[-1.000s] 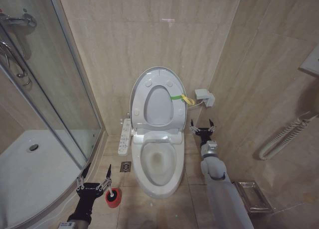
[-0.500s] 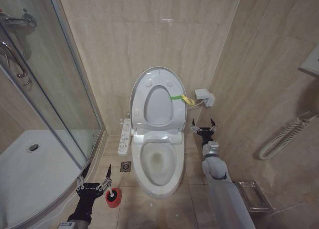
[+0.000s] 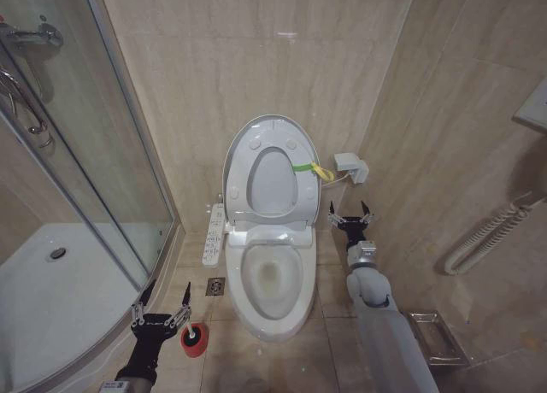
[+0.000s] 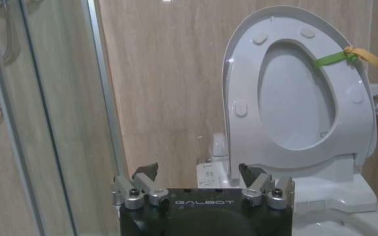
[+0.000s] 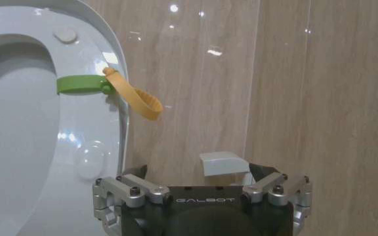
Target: Open the toilet lid, clean the toilet bowl with a toilet brush, close the toilet lid, and flush.
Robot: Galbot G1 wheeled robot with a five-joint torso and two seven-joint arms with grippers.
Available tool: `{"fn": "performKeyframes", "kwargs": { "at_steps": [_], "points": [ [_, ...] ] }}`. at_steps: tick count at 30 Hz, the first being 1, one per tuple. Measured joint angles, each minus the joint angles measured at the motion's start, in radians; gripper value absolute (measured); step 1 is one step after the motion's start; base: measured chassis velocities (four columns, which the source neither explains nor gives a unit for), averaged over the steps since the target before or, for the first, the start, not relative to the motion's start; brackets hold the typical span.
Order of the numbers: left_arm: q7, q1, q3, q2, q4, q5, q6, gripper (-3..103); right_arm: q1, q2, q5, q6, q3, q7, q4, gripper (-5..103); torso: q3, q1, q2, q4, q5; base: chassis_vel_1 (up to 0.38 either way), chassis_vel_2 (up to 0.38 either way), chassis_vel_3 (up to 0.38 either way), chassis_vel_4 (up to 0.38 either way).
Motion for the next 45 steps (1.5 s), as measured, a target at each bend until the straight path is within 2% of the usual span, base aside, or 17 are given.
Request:
{"fn": "performKeyframes", "kwargs": {
  "at_steps": [25, 31, 45],
  "points": [
    [0.000, 0.000, 0.000, 0.000, 0.000, 0.000, 0.000, 82, 0.040, -0.016, 0.004, 0.031, 0.010, 0.044, -0.020, 100, 0.000, 0.000, 0.000, 0.0000, 0.0001, -0.061, 0.060, 0.063, -0.063],
    [0.000, 0.000, 0.000, 0.000, 0.000, 0.000, 0.000, 82, 0.071, -0.031, -0.009, 0.052, 0.026, 0.082, -0.055, 100, 0.000, 0.001, 0.000, 0.0001, -0.0001, -0.112, 0.093, 0.102, -0.099],
    [0.000, 0.000, 0.000, 0.000, 0.000, 0.000, 0.000, 82, 0.153, -0.046, 0.003, 0.060, 0.002, 0.063, -0.119, 100, 0.000, 0.000, 0.000, 0.0000, 0.0000, -0.006, 0.013, 0.012, 0.002]
  ]
}}
